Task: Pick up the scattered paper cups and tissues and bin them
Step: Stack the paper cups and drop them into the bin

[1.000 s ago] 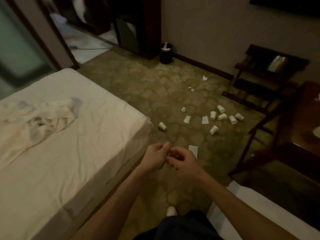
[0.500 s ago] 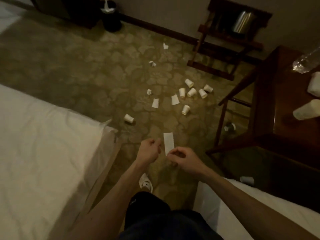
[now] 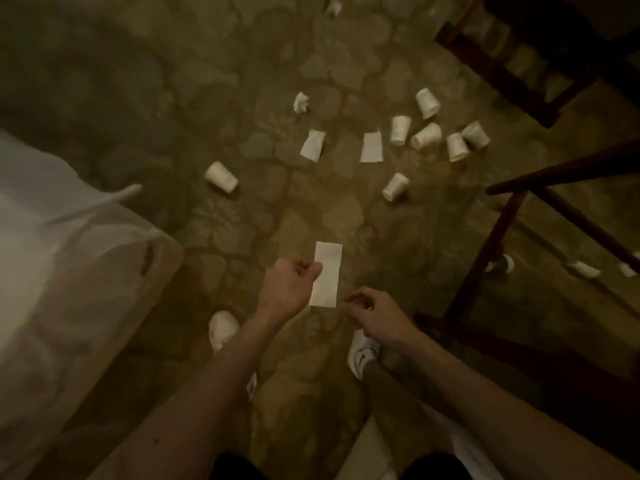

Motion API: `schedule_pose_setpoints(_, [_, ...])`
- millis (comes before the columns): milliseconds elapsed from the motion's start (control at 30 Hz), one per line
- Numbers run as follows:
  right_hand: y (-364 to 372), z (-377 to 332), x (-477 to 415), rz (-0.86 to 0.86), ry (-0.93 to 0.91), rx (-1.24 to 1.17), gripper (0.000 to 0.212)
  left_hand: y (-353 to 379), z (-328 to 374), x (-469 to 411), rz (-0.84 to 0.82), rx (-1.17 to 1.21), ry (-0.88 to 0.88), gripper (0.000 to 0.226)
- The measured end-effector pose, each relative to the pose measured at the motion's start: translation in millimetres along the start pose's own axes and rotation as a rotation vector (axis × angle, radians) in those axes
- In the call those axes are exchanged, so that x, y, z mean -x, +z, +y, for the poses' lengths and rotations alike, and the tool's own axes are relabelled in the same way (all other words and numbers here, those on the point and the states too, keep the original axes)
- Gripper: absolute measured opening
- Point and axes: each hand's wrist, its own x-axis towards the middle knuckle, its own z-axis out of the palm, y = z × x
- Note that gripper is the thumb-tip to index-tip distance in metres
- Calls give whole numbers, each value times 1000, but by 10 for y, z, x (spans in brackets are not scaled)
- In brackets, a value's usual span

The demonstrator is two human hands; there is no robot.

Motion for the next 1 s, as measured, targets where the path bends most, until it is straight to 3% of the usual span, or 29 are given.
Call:
schedule_pose_setpoints(300, [126, 1289, -2296, -106, 103, 145, 38, 1464, -1530, -1665, 10, -120, -164, 14])
schedule_pose_setpoints(400, [256, 1541, -2837, -130, 24, 272, 40, 1829, -1889, -2097, -67, -184, -140, 34])
schedule_pose_setpoints(600, [536, 1901, -3668, -196, -77, 679, 60, 2242, -2404, -2718, -181, -565, 87, 81])
schedule_pose_setpoints(700, [669, 1973, -3825, -197, -24, 556, 68, 2322, -2633, -2820, -150, -768, 293, 67])
schedule_pose_setpoints(833, [816, 2007, -3868, -188, -56, 595, 68, 2240, -2802, -2937, -161, -825, 537, 32])
schedule_pose_setpoints(933, [844, 1914, -3833, -138, -7, 453, 62, 2166, -2839, -2955, -177, -879, 568, 20])
schedule_pose_setpoints(1000, [867, 1795, -3779, -105, 40, 257, 53, 2120, -2774, -2949, -173, -751, 514, 20])
